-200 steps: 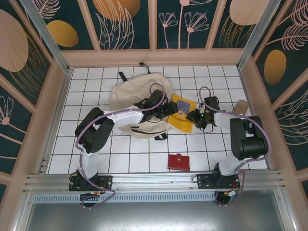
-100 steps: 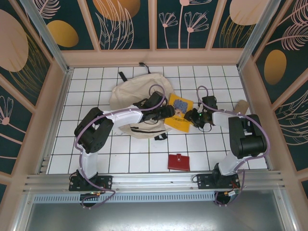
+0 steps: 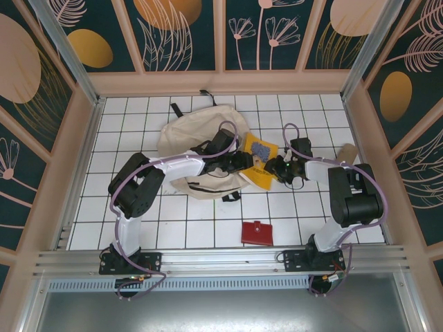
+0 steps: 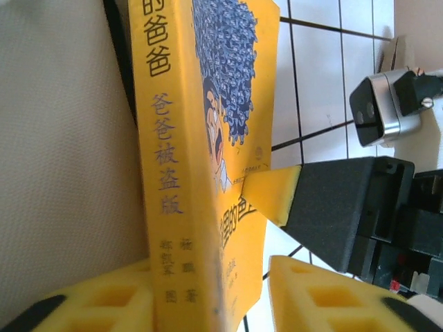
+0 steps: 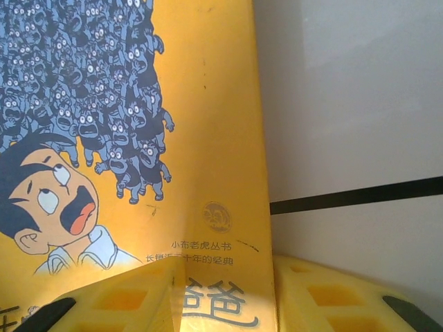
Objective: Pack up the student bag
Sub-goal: Pick up the book from the middle-right of the table, then pass the book.
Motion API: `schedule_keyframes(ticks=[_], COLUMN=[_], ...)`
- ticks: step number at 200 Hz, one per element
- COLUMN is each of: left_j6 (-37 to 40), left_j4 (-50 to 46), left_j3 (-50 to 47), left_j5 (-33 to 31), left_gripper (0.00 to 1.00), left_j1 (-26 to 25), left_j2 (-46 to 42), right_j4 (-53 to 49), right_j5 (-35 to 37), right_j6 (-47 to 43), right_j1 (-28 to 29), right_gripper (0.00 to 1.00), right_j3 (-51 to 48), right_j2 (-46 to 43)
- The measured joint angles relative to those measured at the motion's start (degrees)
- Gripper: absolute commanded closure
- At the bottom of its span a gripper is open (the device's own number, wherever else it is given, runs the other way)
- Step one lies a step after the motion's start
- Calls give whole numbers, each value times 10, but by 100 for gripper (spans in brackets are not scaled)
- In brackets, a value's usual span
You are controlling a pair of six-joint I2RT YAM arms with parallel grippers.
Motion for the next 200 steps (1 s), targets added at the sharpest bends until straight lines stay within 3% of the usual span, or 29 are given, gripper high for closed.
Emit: schedule_keyframes(ticks=[55,90,112,152,200], left_j6=[6,9,9,-2,-44], left_j4=[-16,-14,-7,59,158], left_j3=[0,-17,-46,-88,-141], left_j5=[-17,-28,-49,-136,-237], left_gripper=[93,95,95,92,93], left_j1=[0,-1,7,21,22], left_j2=[-6,-75,-153,-278,-334], right_j4=[-16,-42,-33,89,262], right_j5=[16,37,35,8,24], right_j6=[1,16,46,144,270], right_j1=[3,8,9,34,149], right_gripper=[58,43,26,14,2], right_j3=[0,0,-1,-32,-70], right_j2=[-19,-106,-193,-327,-336])
